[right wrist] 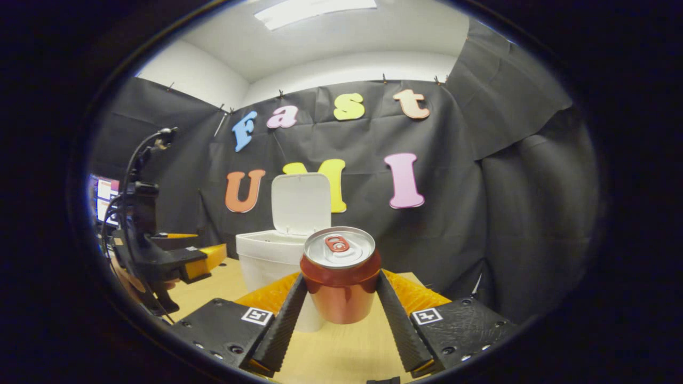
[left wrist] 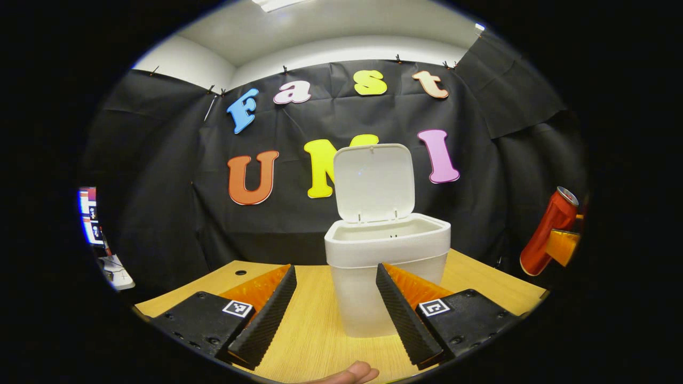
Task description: Press the lid of the desktop garbage bin to open it, pick up the crumpled paper on the desktop and throw it into the bin, then pick up the pop can on the desktop and drop it into the bin, and finally close the garbage bin lid.
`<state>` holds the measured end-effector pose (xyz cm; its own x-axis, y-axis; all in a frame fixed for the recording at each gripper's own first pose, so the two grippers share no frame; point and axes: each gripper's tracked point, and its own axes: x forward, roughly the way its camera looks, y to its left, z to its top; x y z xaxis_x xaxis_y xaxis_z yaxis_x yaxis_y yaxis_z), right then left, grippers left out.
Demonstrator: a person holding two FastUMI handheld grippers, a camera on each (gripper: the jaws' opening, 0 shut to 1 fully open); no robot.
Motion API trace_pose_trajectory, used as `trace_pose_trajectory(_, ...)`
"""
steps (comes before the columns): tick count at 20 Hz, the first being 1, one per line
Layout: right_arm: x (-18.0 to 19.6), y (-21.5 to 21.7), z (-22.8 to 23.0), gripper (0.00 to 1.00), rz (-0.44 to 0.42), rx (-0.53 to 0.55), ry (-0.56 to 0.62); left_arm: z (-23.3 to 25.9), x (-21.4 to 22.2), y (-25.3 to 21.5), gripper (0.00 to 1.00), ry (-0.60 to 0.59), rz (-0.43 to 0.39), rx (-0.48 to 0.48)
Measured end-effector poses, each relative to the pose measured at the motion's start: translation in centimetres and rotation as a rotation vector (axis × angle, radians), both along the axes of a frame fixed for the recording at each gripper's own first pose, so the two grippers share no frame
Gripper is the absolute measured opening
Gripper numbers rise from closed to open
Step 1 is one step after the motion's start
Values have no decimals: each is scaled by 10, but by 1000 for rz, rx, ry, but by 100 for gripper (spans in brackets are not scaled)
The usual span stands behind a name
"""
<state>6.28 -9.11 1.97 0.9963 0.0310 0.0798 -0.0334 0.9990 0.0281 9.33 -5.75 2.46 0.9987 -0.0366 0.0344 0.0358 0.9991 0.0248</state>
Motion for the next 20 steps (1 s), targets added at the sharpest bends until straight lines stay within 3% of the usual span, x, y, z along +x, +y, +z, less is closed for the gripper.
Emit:
trace_pose_trajectory(5, 3, 11, 1, 79, -5, 3, 11, -16, -17, 27, 97, -13, 22, -19)
trace_pose_trajectory(10, 5, 36, -5, 80, 32, -50, 43, -31, -29, 34, 97, 32, -23, -55)
trace_pose_trajectory(20, 27, 109, 63, 79, 107, -144, 43, -25, -49, 50, 97, 13, -23, -30)
